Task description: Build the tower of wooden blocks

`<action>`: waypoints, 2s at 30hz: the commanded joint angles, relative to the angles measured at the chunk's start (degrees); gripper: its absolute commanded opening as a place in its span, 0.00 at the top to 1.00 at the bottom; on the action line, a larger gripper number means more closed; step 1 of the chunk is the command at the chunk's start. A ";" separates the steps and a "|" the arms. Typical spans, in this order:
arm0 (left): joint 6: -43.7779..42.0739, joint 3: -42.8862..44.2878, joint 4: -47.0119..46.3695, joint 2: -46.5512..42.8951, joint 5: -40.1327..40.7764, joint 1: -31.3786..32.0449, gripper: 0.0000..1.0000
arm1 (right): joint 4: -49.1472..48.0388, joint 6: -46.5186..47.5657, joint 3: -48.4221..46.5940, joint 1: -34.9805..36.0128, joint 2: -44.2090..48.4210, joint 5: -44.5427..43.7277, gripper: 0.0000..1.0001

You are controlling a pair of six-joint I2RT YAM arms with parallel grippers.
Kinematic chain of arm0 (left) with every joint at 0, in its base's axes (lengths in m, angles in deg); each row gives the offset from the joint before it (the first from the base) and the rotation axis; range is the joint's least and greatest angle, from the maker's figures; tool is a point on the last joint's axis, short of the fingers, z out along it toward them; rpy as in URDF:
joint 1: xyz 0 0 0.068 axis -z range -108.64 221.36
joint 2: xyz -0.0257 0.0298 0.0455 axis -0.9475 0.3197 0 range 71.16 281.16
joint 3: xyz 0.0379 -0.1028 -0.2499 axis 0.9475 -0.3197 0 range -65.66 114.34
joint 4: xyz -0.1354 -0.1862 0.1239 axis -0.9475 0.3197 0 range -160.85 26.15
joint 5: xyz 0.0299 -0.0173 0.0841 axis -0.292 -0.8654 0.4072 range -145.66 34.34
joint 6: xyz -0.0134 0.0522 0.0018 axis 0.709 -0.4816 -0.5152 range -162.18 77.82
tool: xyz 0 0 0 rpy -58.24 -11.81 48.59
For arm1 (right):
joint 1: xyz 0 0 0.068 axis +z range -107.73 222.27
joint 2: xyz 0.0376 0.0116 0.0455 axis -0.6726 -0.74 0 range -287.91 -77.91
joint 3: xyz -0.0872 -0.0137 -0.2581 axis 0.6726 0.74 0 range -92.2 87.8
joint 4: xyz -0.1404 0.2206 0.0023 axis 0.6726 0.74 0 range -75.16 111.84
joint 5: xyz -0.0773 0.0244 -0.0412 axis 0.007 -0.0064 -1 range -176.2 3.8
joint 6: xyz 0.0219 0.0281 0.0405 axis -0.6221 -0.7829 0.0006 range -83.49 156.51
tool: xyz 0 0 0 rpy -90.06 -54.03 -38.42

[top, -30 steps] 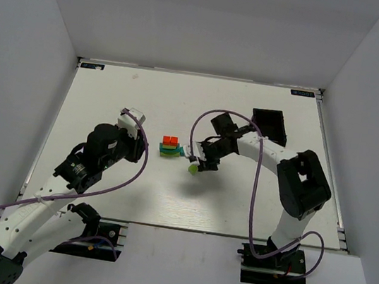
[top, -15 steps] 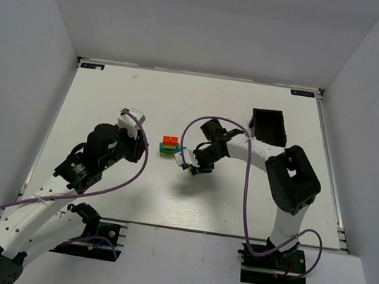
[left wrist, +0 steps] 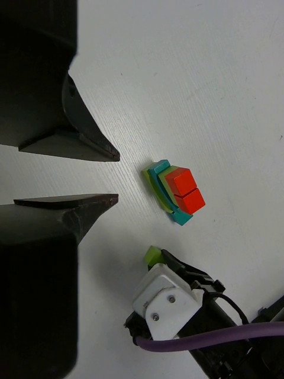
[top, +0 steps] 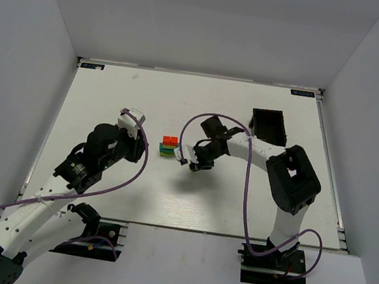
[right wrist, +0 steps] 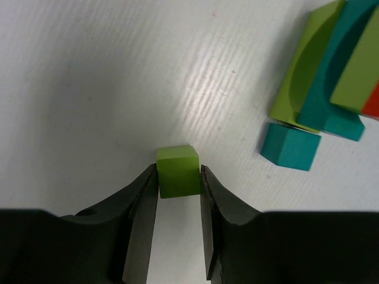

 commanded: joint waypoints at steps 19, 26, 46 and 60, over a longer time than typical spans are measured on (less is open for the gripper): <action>-0.09 0.33 -0.22 -0.89 -0.49 -0.29 0.61 | -7.19 -19.07 -10.73 0.36 -0.80 -7.63 0.86; -0.09 0.33 -0.22 -0.89 -0.49 -0.29 0.61 | -7.02 -20.65 -12.40 0.53 -2.30 -8.06 0.83; -0.09 0.33 -0.22 -0.89 -0.49 -0.29 0.61 | -6.14 -22.32 -14.86 2.03 -5.37 -8.86 0.82; -0.09 0.33 -0.22 -0.89 -0.49 -0.29 0.61 | -7.63 -23.73 -14.78 2.29 -6.25 -9.47 0.79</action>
